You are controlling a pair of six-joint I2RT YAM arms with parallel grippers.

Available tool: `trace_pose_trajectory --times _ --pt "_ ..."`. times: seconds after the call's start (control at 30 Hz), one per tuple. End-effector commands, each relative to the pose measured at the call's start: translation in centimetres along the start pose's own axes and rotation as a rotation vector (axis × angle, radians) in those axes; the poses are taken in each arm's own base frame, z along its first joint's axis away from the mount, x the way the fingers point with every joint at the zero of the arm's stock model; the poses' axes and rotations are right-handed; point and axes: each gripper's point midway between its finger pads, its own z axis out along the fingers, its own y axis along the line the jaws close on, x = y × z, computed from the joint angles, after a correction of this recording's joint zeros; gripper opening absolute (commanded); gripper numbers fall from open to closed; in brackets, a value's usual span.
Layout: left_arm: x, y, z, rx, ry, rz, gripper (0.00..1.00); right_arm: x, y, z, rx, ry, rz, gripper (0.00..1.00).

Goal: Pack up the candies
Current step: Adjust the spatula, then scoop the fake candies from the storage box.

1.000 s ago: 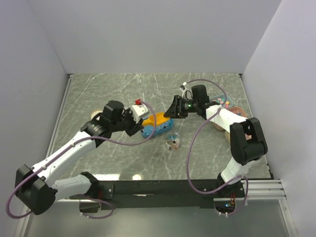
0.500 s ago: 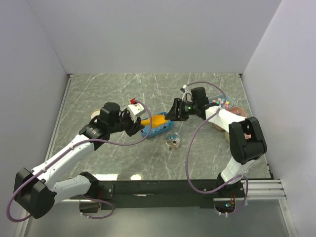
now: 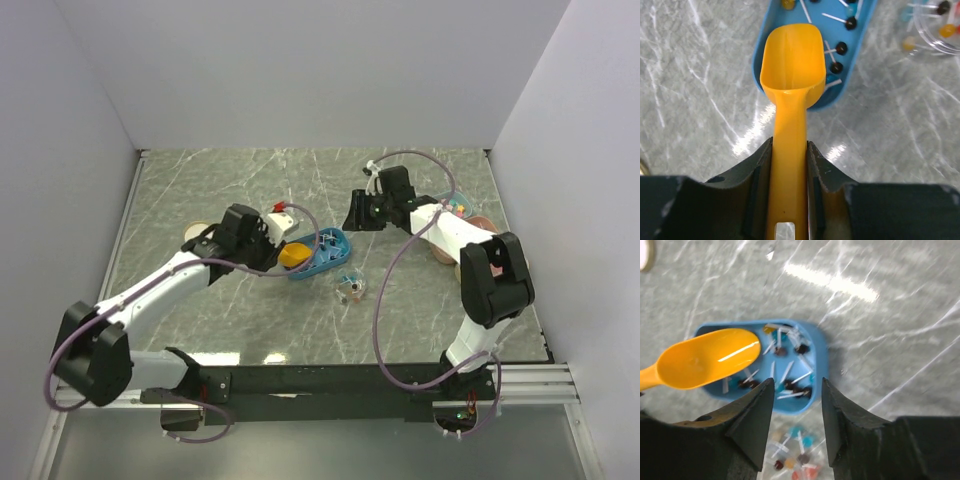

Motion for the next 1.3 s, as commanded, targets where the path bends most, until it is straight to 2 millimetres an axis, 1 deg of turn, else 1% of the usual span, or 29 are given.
trace_pose_trajectory --times 0.0,0.03,0.07,0.13,0.17,0.2,0.33,0.47,0.57,0.6,0.67,0.7,0.8,1.0,1.07,1.2,1.27 --pt "-1.8 1.7 -0.2 -0.06 0.009 0.033 0.01 -1.0 -1.1 1.3 0.087 -0.013 -0.073 0.49" --pt "-2.0 1.8 0.0 -0.06 0.015 0.032 0.01 -1.2 -1.0 1.4 0.094 -0.011 -0.083 0.48" --pt "-2.0 1.9 0.2 -0.059 0.025 0.032 0.01 -0.7 -1.1 2.0 0.11 0.008 -0.095 0.47" --pt "-2.0 2.2 0.5 -0.068 0.046 0.036 0.01 -0.7 -1.3 2.5 0.138 0.018 -0.123 0.46" --pt "-2.0 2.4 0.6 -0.072 0.054 0.036 0.01 -0.4 -1.5 2.9 0.152 0.029 -0.131 0.46" --pt "-1.7 2.3 0.6 -0.069 0.07 0.037 0.01 -0.3 -1.3 3.1 0.152 0.035 -0.148 0.45" --pt "-2.2 2.3 0.7 -0.058 0.069 0.049 0.01 0.3 -1.2 4.2 0.181 0.056 -0.183 0.43" --pt "-2.3 2.3 0.8 -0.048 0.078 0.064 0.01 0.9 -1.7 5.0 0.213 0.074 -0.208 0.36" --pt "-2.3 2.1 1.1 -0.028 0.085 0.072 0.01 0.9 -1.9 5.1 0.234 0.075 -0.234 0.27" --pt "-2.3 2.0 1.2 -0.023 0.085 0.076 0.01 1.0 -1.9 5.1 0.239 0.076 -0.243 0.21" --pt "-2.2 1.9 1.3 -0.014 0.089 0.083 0.01 0.9 -2.0 5.1 0.256 0.075 -0.268 0.14" --pt "-2.1 1.8 1.4 -0.005 0.091 0.086 0.01 0.9 -2.1 5.1 0.26 0.075 -0.276 0.08" --pt "-2.1 1.7 1.4 0.008 0.1 0.099 0.01 0.8 -2.0 5.1 0.272 0.066 -0.305 0.0" --pt "-2.2 1.6 1.2 0.022 0.107 0.142 0.01 0.5 -1.4 5.0 0.277 0.044 -0.354 0.0" --pt "-2.0 1.6 1.4 0.022 0.127 0.159 0.01 0.3 -1.4 4.9 0.286 0.037 -0.369 0.0" --pt "-2.4 1.3 1.8 0.036 0.144 0.18 0.01 0.0 -0.7 4.8 0.281 0.021 -0.397 0.0" --pt "-2.1 1.2 2.2 0.034 0.169 0.189 0.01 0.0 -0.3 4.8 0.276 0.02 -0.412 0.0"
